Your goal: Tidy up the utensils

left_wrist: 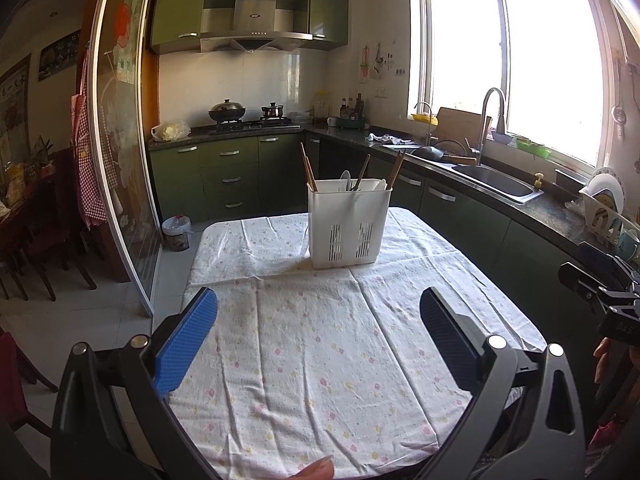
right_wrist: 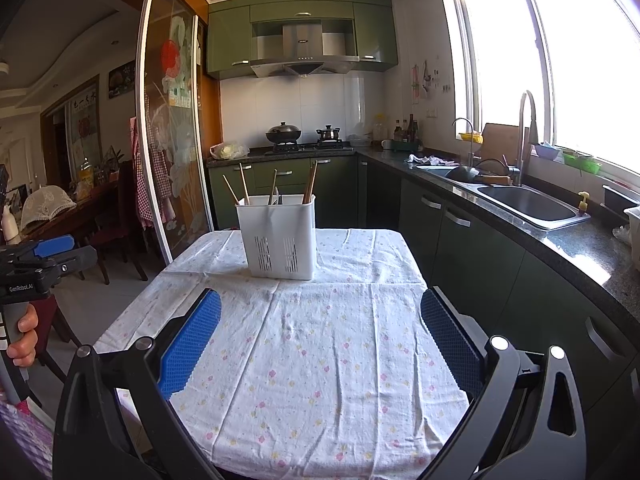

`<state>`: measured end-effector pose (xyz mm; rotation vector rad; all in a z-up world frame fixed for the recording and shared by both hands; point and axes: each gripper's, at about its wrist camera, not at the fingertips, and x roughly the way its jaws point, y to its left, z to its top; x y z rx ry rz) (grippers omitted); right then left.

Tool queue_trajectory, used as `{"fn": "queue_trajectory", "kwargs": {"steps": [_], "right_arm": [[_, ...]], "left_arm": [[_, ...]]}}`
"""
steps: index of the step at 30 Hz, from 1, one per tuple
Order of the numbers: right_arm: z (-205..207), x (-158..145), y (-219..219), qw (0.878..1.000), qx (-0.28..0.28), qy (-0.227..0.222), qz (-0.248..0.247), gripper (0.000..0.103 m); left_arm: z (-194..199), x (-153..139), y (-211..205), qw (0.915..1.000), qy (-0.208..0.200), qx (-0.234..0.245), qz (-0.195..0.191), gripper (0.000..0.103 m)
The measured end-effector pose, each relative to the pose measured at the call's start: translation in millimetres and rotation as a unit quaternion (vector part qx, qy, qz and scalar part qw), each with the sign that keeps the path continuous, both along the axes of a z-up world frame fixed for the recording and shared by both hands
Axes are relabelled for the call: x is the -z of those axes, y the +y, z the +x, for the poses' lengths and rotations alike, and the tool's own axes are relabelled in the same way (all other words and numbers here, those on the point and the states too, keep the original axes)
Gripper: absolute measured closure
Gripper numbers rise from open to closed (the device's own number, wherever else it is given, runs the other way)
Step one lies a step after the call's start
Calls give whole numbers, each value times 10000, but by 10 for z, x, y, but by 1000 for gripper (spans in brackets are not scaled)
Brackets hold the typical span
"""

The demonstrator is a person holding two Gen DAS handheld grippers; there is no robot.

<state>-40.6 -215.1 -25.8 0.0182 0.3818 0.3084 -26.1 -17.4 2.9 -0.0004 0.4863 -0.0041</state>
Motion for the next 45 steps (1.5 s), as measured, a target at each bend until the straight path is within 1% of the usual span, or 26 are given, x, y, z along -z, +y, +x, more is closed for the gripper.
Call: {"fn": "queue_trajectory", "kwargs": {"steps": [13,23,26,29,35,45], "right_arm": [[-3,48,37,10000,-11,27,0,5],[14,64,41,10000,-12,47,-5,5],[10,78,49,10000,-15,56,-8,5],[3,91,60,10000,-16,62,-5,5],[10,81,51,10000,-18,61,-6,5],[7,100,72,10000,-24,75,4,5]], "left_arm": [[-47,22,-17,9997,-44,172,-168,7],[-59,30,9,9998,-65,-77,-192,7],[-64,27,12,9996,-68,-62,-277,7],[-55,32,10,9996,-83,-199,-158,7],[-34,60,8,9996,-11,-258,-59,7],[-32,70,-44,9997,-2,-248,88,7]]}}
